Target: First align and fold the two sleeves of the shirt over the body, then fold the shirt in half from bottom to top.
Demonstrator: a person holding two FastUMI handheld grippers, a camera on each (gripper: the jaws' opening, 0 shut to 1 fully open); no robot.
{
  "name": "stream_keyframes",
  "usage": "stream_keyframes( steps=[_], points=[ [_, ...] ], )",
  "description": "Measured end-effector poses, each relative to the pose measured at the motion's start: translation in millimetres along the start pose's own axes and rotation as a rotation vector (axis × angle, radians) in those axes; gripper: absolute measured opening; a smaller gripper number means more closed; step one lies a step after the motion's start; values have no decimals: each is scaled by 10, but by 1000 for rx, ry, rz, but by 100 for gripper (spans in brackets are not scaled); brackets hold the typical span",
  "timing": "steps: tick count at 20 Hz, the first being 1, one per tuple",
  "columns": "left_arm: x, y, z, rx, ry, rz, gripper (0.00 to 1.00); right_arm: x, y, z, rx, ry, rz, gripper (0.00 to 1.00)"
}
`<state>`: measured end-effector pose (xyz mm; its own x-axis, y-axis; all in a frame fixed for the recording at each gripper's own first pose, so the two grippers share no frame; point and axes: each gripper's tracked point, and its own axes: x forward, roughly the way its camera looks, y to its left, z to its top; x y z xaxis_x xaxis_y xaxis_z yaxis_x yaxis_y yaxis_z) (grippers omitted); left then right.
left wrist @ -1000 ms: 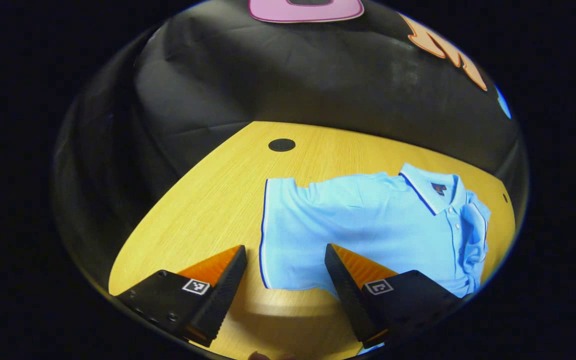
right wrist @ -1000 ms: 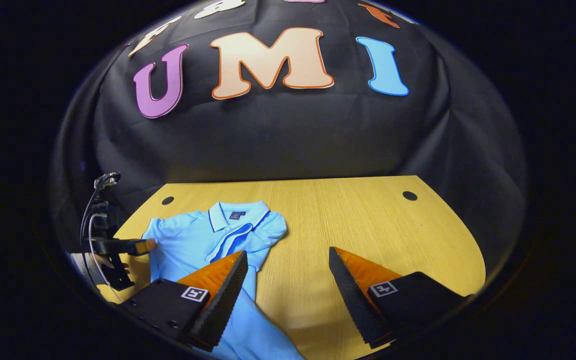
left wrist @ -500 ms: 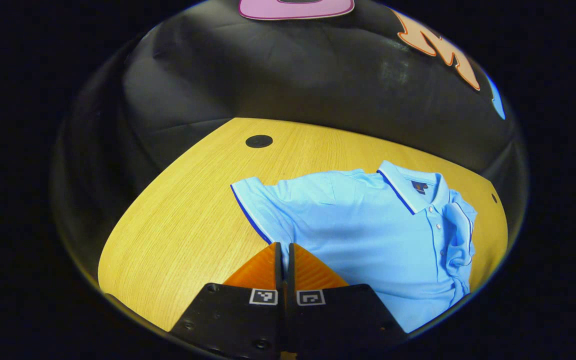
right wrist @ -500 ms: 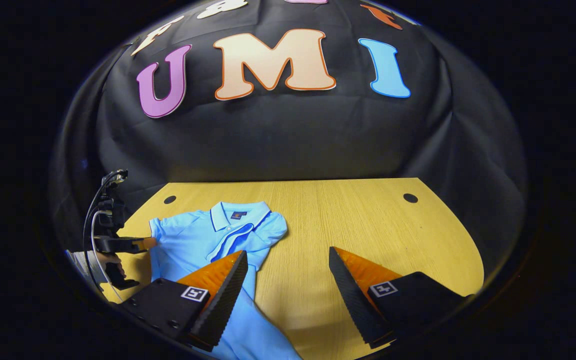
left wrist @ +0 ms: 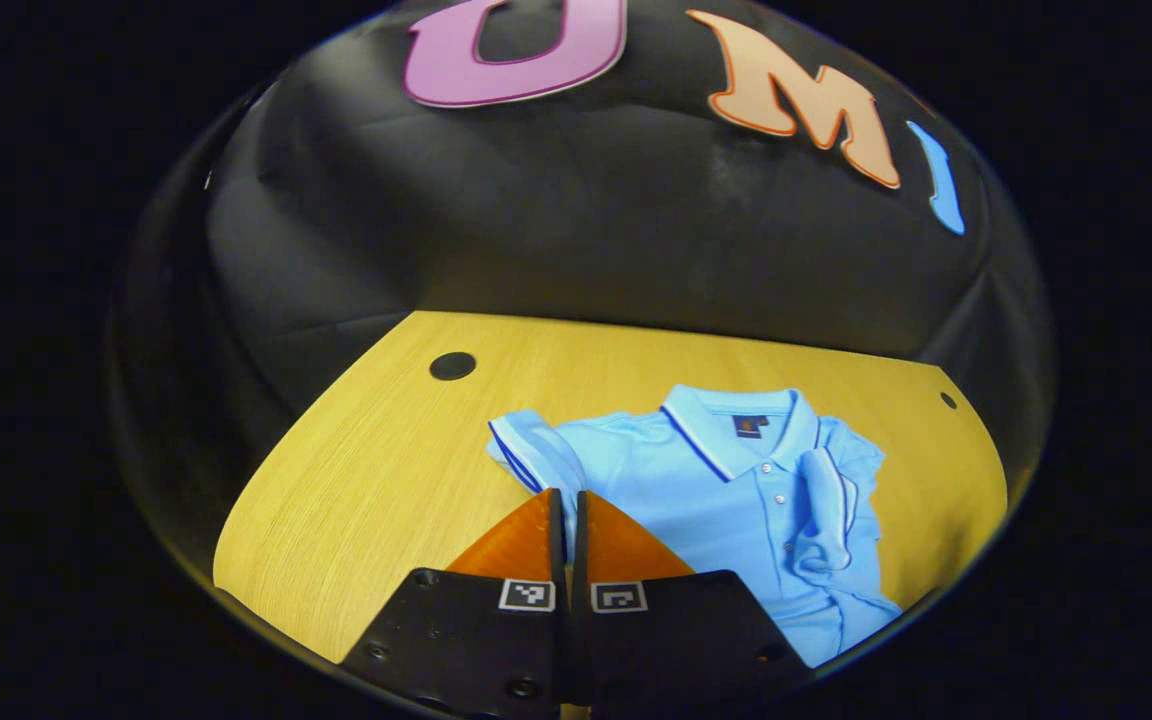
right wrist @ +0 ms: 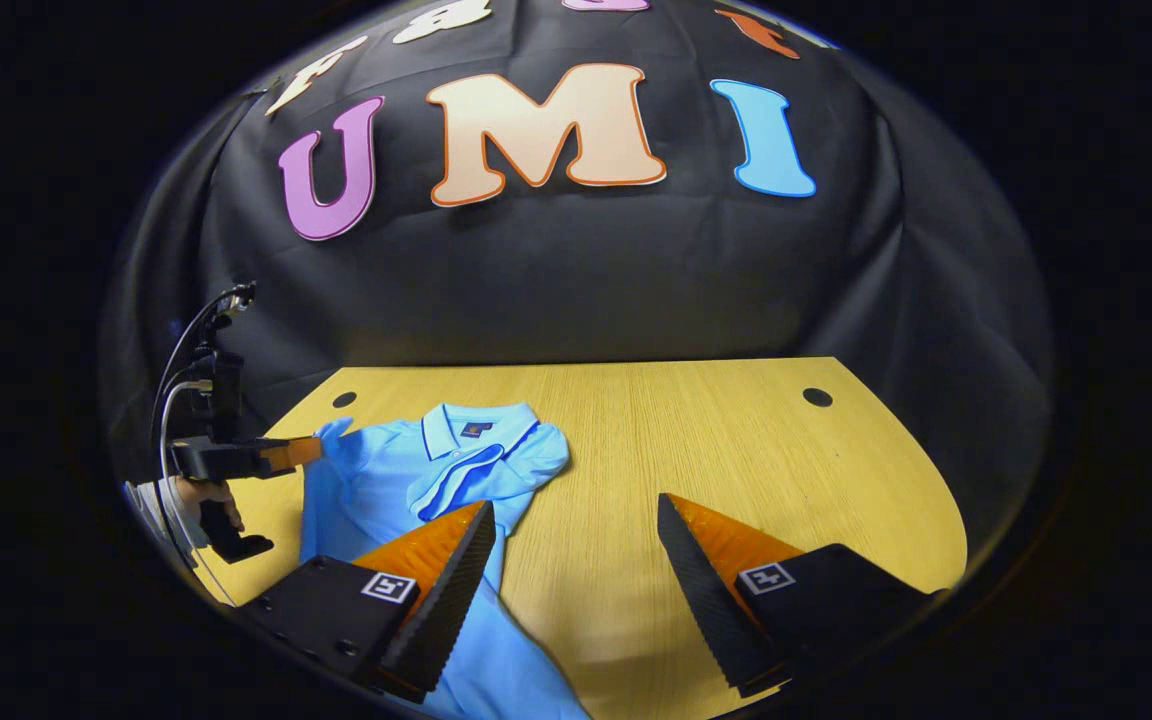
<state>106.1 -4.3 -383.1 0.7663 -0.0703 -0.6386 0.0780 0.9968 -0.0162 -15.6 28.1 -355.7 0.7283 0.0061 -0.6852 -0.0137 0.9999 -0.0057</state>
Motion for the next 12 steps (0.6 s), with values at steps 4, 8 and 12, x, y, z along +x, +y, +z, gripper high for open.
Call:
stream_keyframes(
  steps=[4, 8, 12],
  points=[
    [-6, -489, -55, 69, 20, -68, 0, -50, -167, -11, 11, -2, -12, 100],
    [35, -948, -161, 147, 29, -106, 0, -146, -403, -87, 25, 9, -28, 100],
    [169, -1184, -516, 183, 112, -104, 0, -151, -572, -133, 40, 27, -11, 100]
  ],
)
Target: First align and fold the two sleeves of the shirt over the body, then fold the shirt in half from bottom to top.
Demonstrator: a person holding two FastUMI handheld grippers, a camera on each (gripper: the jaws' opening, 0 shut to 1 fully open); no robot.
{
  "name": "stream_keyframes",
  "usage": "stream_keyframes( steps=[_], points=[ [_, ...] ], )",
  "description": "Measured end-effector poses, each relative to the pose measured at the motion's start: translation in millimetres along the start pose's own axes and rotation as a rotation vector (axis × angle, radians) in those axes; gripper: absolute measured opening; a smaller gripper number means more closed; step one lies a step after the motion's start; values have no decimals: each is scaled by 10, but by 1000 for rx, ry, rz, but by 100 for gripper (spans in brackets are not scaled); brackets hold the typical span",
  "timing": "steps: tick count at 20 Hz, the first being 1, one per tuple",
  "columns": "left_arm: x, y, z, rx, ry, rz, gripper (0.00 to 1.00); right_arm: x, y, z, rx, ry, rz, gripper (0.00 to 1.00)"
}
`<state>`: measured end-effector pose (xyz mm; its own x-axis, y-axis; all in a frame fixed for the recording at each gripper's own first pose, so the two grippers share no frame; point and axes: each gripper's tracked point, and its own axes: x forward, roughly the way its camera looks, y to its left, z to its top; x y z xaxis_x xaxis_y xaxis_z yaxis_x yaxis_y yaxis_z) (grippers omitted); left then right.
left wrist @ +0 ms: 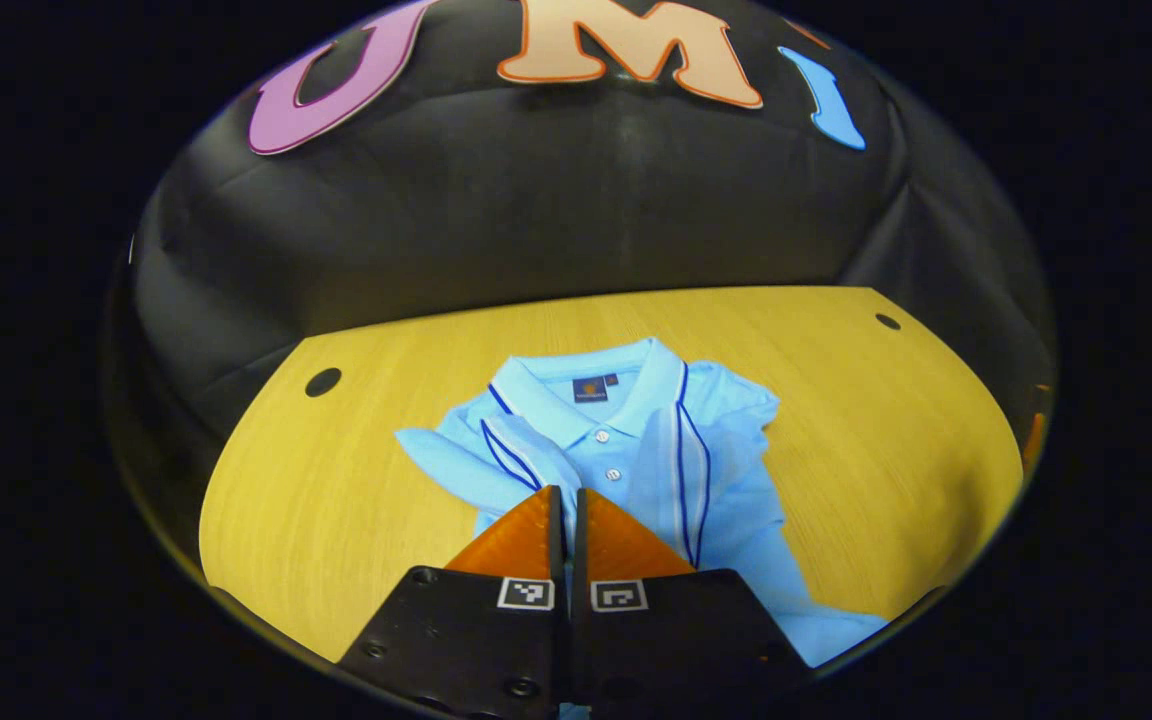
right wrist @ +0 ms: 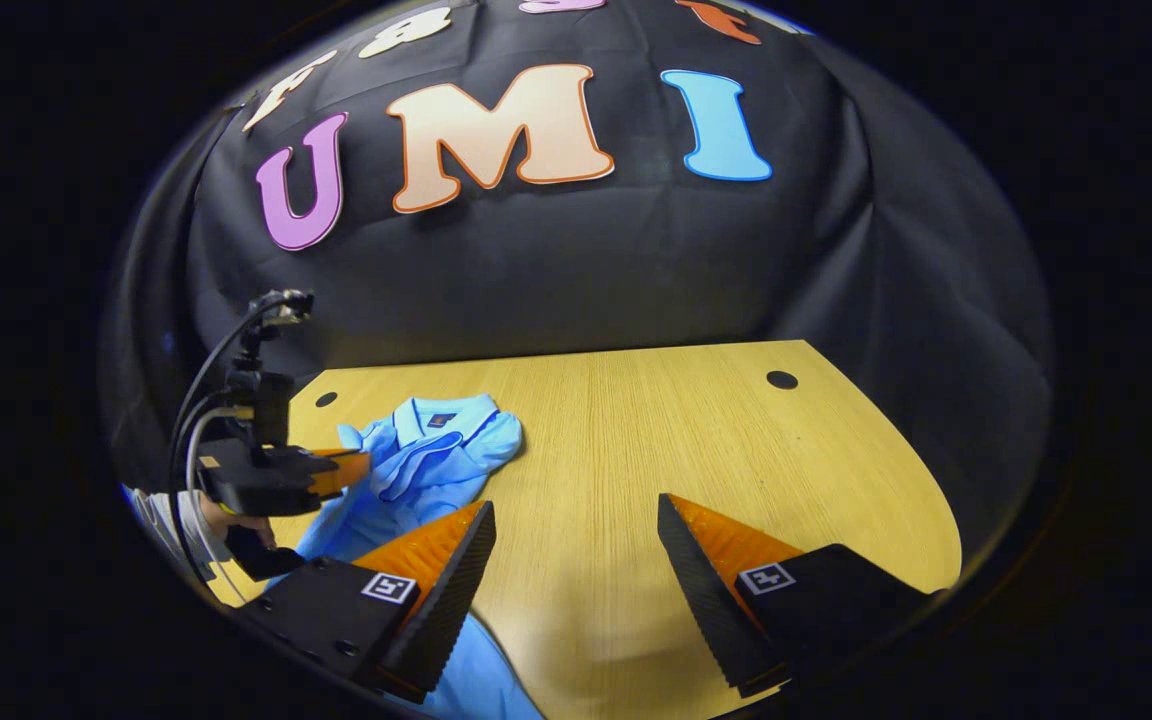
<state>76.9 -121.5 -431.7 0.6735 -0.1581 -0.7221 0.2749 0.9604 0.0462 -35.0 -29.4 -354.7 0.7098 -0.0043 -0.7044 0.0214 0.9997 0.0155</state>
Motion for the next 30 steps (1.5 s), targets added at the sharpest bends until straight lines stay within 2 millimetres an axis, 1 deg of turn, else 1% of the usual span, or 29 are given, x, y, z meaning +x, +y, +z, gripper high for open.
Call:
stream_keyframes(
  steps=[1, 2, 3, 4, 5, 6, 7, 8, 9, 10, 12, 13, 15, 16, 17, 18, 19, 20, 21, 22, 24, 25, 26, 28, 29, 30],
  points=[
    [7, -8, -57, -2, 15, 15, 0, 10, -19, -3, 0, 5, 13, 100],
    [7, -32, -66, -20, 15, 4, 0, 34, -7, -14, 2, 6, 32, 100],
    [-57, -59, -29, -49, 6, -5, 6, 52, 11, 4, 3, 5, 54, 100],
    [-156, -57, 39, -69, -22, -13, 14, 42, 25, 2, 2, 0, 78, 99],
    [-321, -12, 125, -75, -55, -8, 43, 35, 60, 10, -5, -1, 106, 98],
    [-472, 60, 189, -73, -88, 6, 71, 23, 99, 1, -14, -2, 129, 94],
    [-652, 126, 245, -67, -115, 17, 100, -12, 160, -16, -28, -4, 153, 98],
    [-852, 178, 253, -61, -135, 24, 99, -48, 216, -24, -42, -9, 171, 94],
    [-1039, 232, 233, -53, -148, 31, 96, -107, 259, -57, -56, -9, 182, 95],
    [-1222, 303, 175, -48, -152, 39, 96, -183, 323, -96, -62, -11, 194, 98],
    [-1582, 436, -45, -31, -147, 49, 96, -380, 481, -212, -54, -10, 215, 98],
    [-1734, 494, -183, -19, -143, 52, 96, -484, 549, -309, -55, -7, 219, 98],
    [-1969, 565, -578, -5, -100, 45, 96, -693, 657, -556, -67, 16, 211, 99],
    [-2074, 590, -785, -4, -73, 35, 96, -806, 704, -701, -66, 35, 208, 95],
    [-2184, 621, -980, -5, -55, 29, 96, -909, 768, -833, -65, 47, 211, 95],
    [-2285, 656, -1171, -8, -35, 27, 97, -997, 778, -964, -72, 61, 199, 98],
    [-2367, 681, -1380, -11, -8, 22, 97, -1074, 771, -1116, -78, 82, 187, 94],
    [-2448, 696, -1569, -14, 17, 16, 97, -1148, 780, -1247, -81, 97, 180, 98],
    [-2530, 698, -1728, -10, 35, 6, 93, -1237, 764, -1376, -88, 112, 169, 99],
    [-2588, 703, -1876, 2, 55, 1, 97, -1282, 727, -1491, -97, 128, 148, 98],
    [-2668, 713, -2164, 23, 92, -6, 97, -1359, 618, -1721, -121, 156, 104, 98],
    [-2696, 721, -2282, 25, 108, -6, 98, -1405, 574, -1826, -132, 170, 87, 94],
    [-2736, 726, -2380, 21, 120, -3, 98, -1448, 545, -1927, -137, 188, 78, 98],
    [-2787, 702, -2585, 7, 149, -3, 98, -1508, 495, -2112, -146, 218, 62, 99],
    [-2825, 688, -2655, 4, 156, 2, 98, -1521, 457, -2184, -152, 224, 51, 99],
    [-2845, 668, -2716, 1, 165, 3, 98, -1533, 412, -2233, -157, 232, 37, 94]
  ],
)
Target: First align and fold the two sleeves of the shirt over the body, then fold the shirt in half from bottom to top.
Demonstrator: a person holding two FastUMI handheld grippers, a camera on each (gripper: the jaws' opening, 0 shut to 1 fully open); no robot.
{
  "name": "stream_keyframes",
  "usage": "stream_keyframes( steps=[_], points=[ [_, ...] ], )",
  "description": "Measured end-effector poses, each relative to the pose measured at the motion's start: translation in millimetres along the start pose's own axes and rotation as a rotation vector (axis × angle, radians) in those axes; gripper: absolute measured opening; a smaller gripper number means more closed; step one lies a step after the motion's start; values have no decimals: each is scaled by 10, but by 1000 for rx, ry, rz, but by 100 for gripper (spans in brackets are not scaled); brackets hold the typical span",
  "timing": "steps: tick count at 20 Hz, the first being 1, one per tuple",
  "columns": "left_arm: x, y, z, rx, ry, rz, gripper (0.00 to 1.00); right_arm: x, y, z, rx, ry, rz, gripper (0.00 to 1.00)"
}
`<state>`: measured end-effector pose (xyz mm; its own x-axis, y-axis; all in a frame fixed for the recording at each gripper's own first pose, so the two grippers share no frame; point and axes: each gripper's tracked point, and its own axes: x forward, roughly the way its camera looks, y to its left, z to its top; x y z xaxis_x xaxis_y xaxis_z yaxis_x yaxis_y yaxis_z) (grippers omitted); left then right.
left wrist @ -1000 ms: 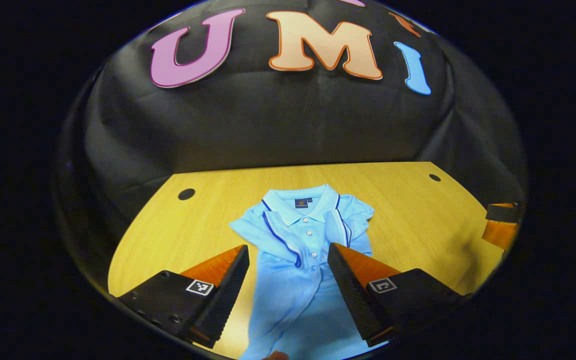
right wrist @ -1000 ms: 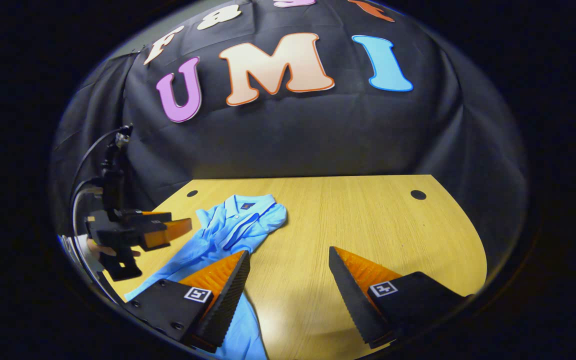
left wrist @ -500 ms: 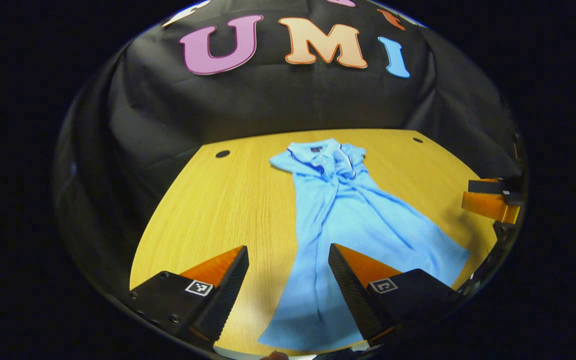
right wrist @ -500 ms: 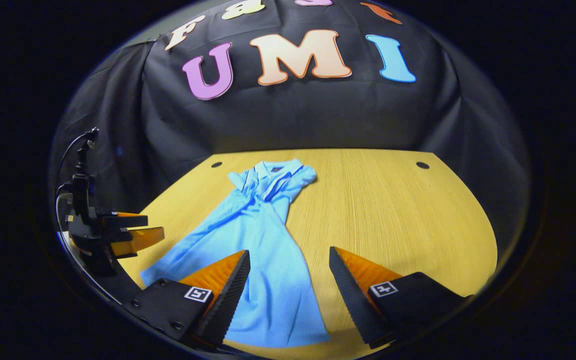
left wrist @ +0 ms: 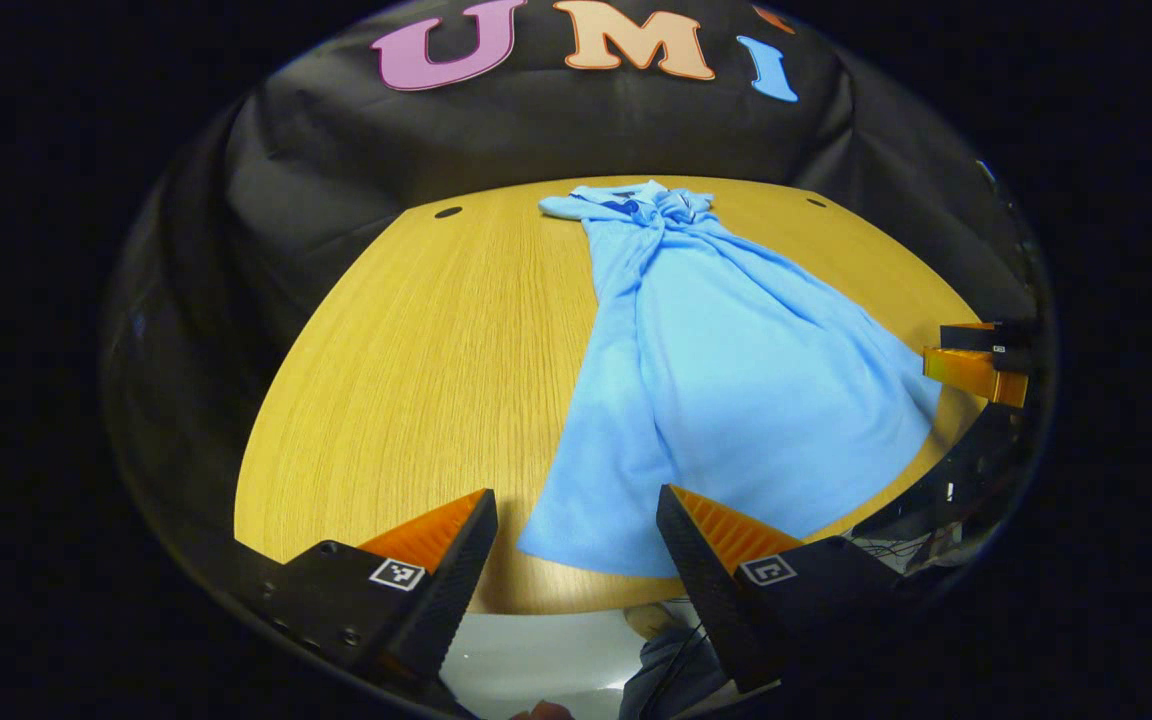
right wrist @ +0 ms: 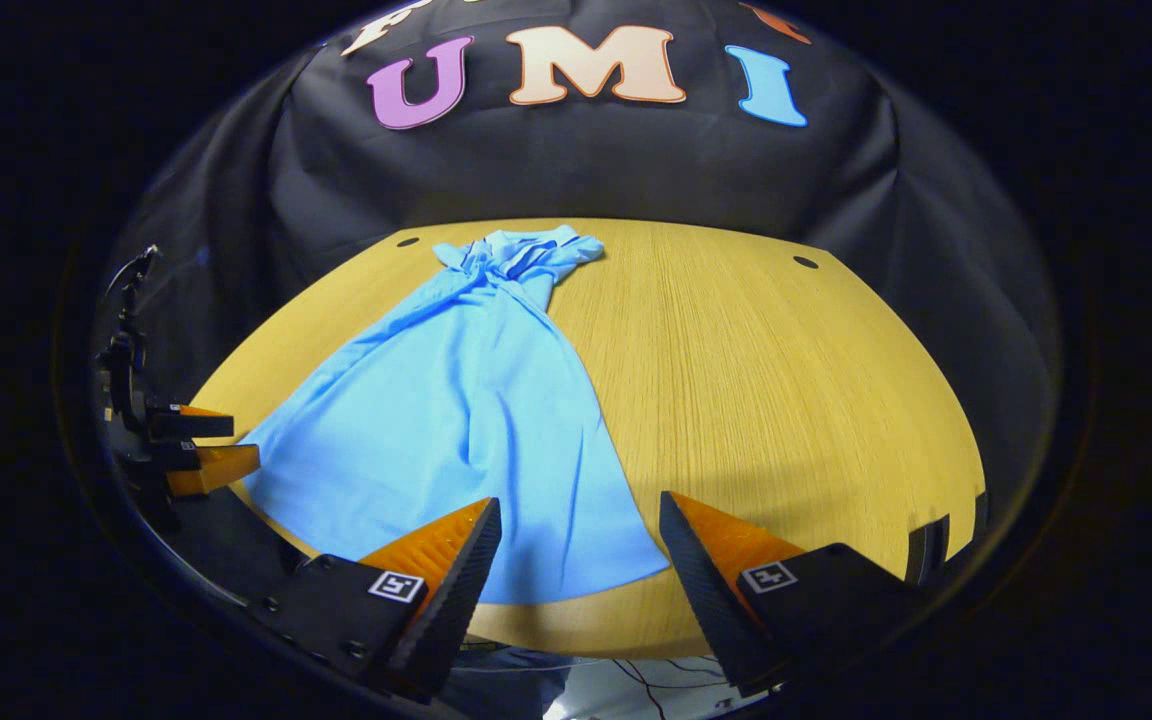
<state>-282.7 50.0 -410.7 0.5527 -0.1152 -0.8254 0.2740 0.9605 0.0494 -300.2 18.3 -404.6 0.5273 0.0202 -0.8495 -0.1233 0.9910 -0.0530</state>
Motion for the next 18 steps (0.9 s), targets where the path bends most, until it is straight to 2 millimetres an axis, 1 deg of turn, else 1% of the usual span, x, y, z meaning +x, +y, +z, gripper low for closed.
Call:
stream_keyframes(
  steps=[1, 2, 3, 4, 5, 6, 7, 8, 9, 10, 11, 12, 13, 14, 15, 16, 18],
  points=[
    [-13, -26, -51, -4, 5, 2, 98, 10, -26, -74, 2, 11, -10, 99],
    [-21, -70, -31, -11, -18, -8, 98, 18, -37, -147, 7, 28, -15, 99],
    [-28, -123, -57, -11, -16, -16, 96, 23, -42, -230, 10, 47, -17, 94],
    [-25, -158, -53, -14, -26, -24, 94, 45, -22, -293, 12, 65, -16, 99],
    [-18, -199, -48, -21, -32, -37, 94, 57, 29, -379, 10, 91, -12, 99],
    [-24, -223, -64, -31, -30, -42, 94, 64, 68, -394, 20, 90, -5, 99],
    [-30, -240, -52, -43, -34, -48, 95, 62, 74, -353, 26, 84, -4, 95],
    [-28, -252, -80, -44, -22, -48, 97, 62, 89, -359, 17, 98, -1, 94],
    [-21, -258, -61, -40, -26, -49, 98, 73, 91, -354, 16, 98, 0, 94],
    [-20, -256, -79, -46, -19, -50, 98, 71, 82, -354, 18, 102, 1, 99],
    [-26, -256, -70, -50, -20, -50, 99, 58, 61, -352, 22, 102, -4, 99],
    [-23, -263, -66, -48, -19, -52, 98, 61, 55, -314, 32, 89, -5, 98],
    [-20, -267, -88, -42, -13, -53, 97, 80, 24, -343, 33, 93, -14, 98],
    [-11, -274, -72, -39, -15, -55, 97, 89, 25, -362, 30, 109, -12, 93],
    [-5, -291, -79, -35, -11, -59, 96, 101, 34, -312, 28, 89, -15, 98],
    [7, -299, -64, -34, -14, -62, 96, 103, 65, -341, 28, 108, -17, 94],
    [18, -319, -44, -33, -20, -67, 93, 139, 162, -322, 11, 103, 6, 92]
  ],
)
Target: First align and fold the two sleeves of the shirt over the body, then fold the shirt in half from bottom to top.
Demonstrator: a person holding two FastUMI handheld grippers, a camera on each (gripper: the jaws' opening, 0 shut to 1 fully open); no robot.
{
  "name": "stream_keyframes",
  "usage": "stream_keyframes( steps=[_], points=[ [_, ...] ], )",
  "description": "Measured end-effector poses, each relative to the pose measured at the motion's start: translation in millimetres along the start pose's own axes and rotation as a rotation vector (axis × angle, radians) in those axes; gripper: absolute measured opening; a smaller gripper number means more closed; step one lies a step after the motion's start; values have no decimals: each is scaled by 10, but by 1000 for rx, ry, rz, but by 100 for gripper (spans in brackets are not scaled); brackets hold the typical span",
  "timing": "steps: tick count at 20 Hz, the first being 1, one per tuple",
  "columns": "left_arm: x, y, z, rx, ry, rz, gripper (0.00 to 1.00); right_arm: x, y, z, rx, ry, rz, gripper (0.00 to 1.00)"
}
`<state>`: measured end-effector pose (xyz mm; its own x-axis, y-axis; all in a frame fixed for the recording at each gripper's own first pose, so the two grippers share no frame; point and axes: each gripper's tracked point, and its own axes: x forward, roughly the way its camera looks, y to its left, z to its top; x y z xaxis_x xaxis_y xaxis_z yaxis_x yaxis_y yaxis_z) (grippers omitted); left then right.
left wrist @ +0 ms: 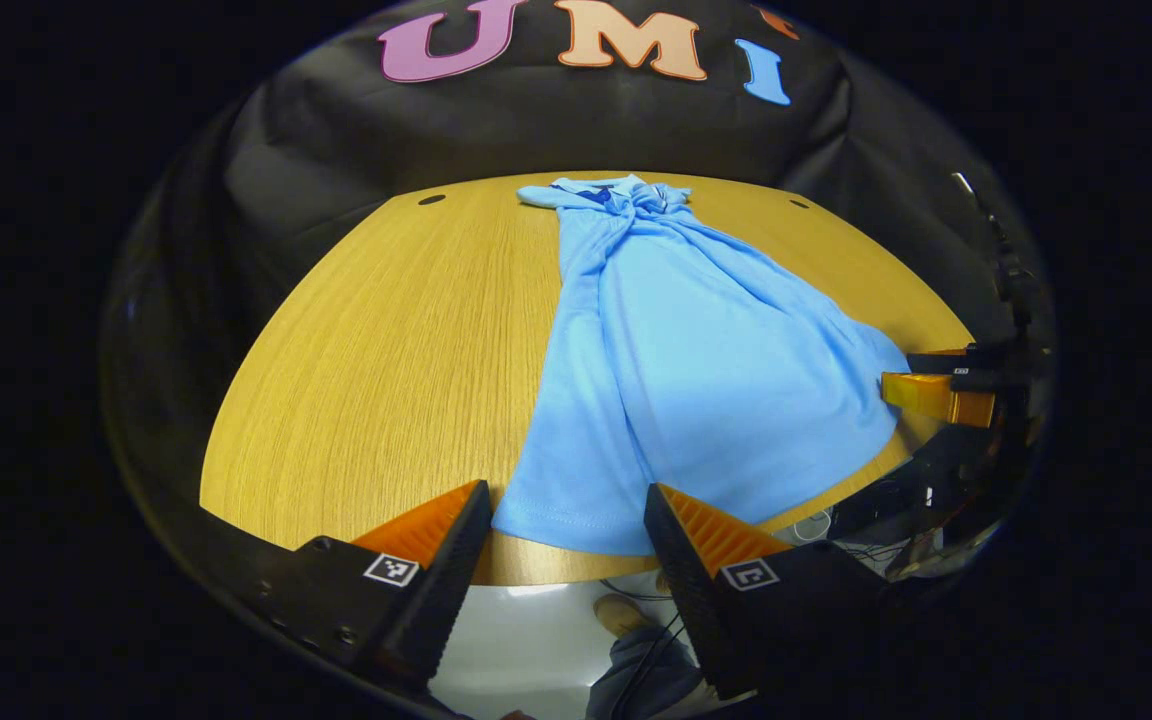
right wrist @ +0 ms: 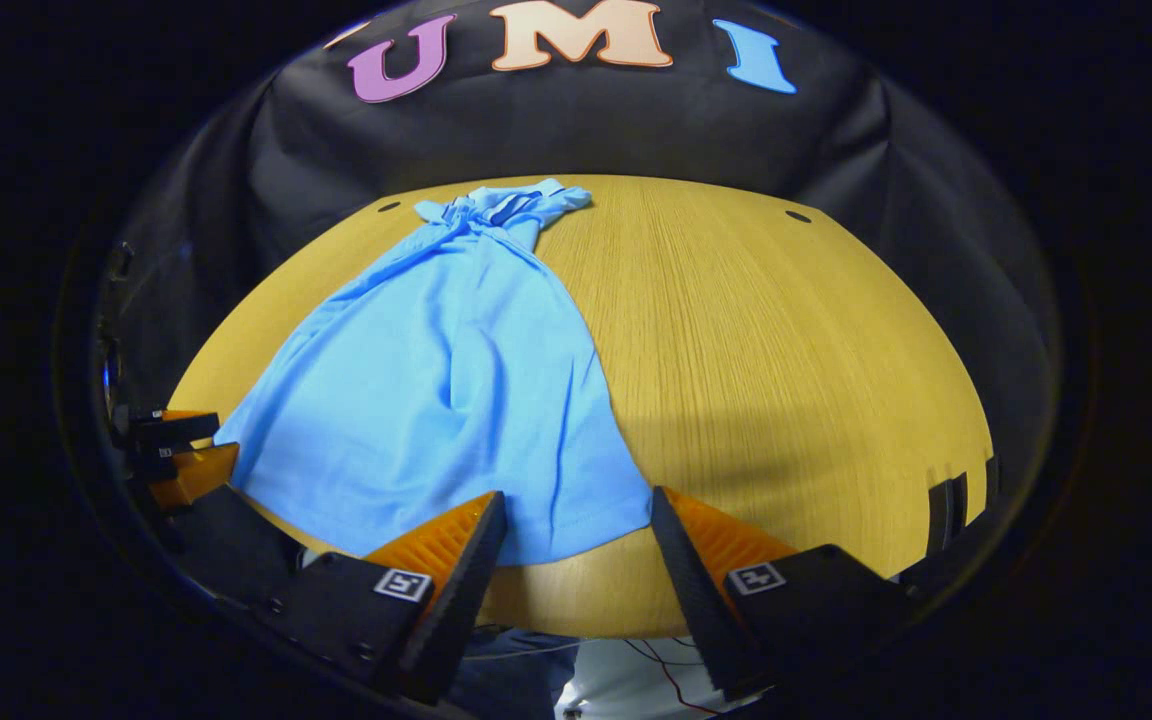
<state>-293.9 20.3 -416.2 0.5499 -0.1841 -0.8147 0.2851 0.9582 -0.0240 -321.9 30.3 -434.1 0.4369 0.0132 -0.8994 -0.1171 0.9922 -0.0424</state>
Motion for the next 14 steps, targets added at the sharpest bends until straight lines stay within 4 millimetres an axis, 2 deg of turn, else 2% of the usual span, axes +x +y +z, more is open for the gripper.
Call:
stream_keyframes(
  steps=[2, 3, 4, 5, 6, 8, 9, 12, 14],
  points=[
    [12, -46, 17, 4, -4, -19, 88, 39, 176, 57, -43, -14, 35, 46],
    [30, -65, 8, 9, -3, -26, 75, 24, 189, 56, -77, -23, 27, 27],
    [49, -71, 19, 5, -2, -31, 71, 41, 228, 60, -98, -13, 38, 8],
    [54, -69, 31, -7, -2, -33, 61, 30, 297, 29, -82, 8, 68, 7],
    [65, -68, 50, -37, -3, -39, 56, 37, 350, 28, -57, 29, 97, 3],
    [50, -56, 62, -138, 16, -35, 5, 46, 367, 68, -29, 36, 122, 3],
    [49, -61, 68, -163, 28, -39, 0, 41, 367, 77, -25, 28, 129, 2],
    [39, -46, 143, -166, 30, -40, 0, -36, 473, 188, 3, -4, 169, 3],
    [-35, -67, 357, -169, -19, -66, 0, -120, 544, 372, 28, -42, 199, 3]
  ],
)
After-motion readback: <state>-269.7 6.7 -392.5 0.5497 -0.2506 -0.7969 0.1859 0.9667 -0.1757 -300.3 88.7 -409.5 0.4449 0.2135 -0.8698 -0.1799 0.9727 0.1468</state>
